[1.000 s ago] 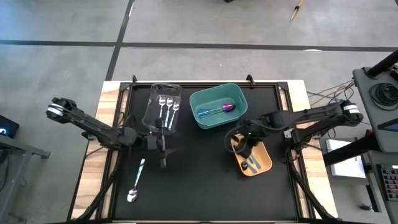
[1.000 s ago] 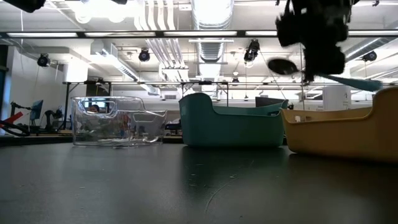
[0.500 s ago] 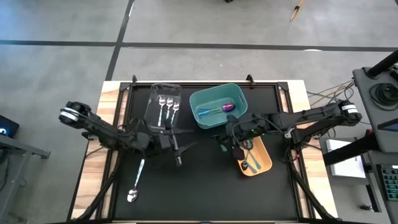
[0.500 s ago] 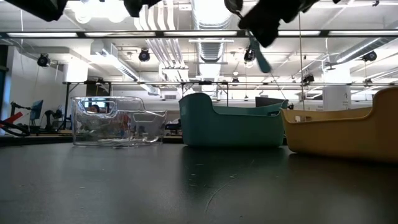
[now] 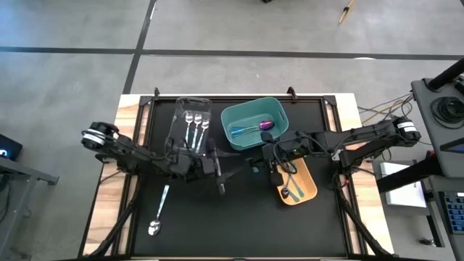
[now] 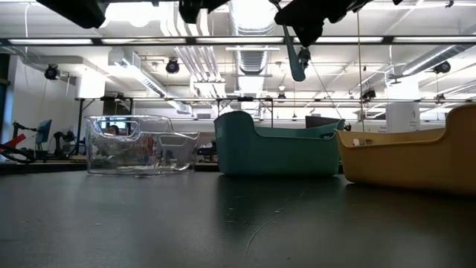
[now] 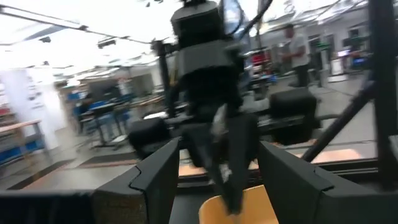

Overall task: Sort silverware by color (type)
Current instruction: Put the black spoon into the yellow bin

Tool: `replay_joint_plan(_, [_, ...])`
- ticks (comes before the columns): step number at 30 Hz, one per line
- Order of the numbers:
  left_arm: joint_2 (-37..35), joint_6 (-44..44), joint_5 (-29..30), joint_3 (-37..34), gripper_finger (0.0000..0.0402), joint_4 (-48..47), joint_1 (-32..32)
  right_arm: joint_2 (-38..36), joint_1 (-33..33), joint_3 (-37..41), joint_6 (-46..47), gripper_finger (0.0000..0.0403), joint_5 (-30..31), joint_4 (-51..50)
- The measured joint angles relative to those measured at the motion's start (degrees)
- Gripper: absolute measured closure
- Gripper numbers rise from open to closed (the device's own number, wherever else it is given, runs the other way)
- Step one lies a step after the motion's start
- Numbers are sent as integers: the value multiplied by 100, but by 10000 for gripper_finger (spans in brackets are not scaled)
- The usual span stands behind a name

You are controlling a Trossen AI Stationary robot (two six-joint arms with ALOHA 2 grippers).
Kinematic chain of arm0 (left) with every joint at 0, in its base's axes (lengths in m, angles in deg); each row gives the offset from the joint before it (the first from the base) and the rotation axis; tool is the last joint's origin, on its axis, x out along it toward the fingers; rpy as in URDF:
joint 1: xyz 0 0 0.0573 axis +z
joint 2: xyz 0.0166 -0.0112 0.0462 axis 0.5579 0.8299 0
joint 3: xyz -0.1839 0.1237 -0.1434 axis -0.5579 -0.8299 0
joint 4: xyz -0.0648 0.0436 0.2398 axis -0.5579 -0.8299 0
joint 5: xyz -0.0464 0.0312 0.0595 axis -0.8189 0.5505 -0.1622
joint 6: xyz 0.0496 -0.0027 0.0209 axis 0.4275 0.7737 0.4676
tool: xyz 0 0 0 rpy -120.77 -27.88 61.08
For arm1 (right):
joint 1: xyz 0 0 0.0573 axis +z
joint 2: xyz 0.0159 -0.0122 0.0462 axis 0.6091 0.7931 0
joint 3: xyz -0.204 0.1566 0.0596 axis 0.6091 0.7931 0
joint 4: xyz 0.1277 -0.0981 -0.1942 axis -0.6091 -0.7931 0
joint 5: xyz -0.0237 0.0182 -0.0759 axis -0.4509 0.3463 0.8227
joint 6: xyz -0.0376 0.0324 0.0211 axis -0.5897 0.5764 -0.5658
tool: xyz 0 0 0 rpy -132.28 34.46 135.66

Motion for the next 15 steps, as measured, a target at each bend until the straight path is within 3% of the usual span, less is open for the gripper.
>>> replay_joint_plan(7, [298, -121, -425, 206, 203, -33, 93, 0, 0, 1, -111, 394, -3, 86])
replay_joint_plan(15, [539, -118, -130, 648, 202, -44, 161, 0, 0, 1, -149, 394, -7, 53])
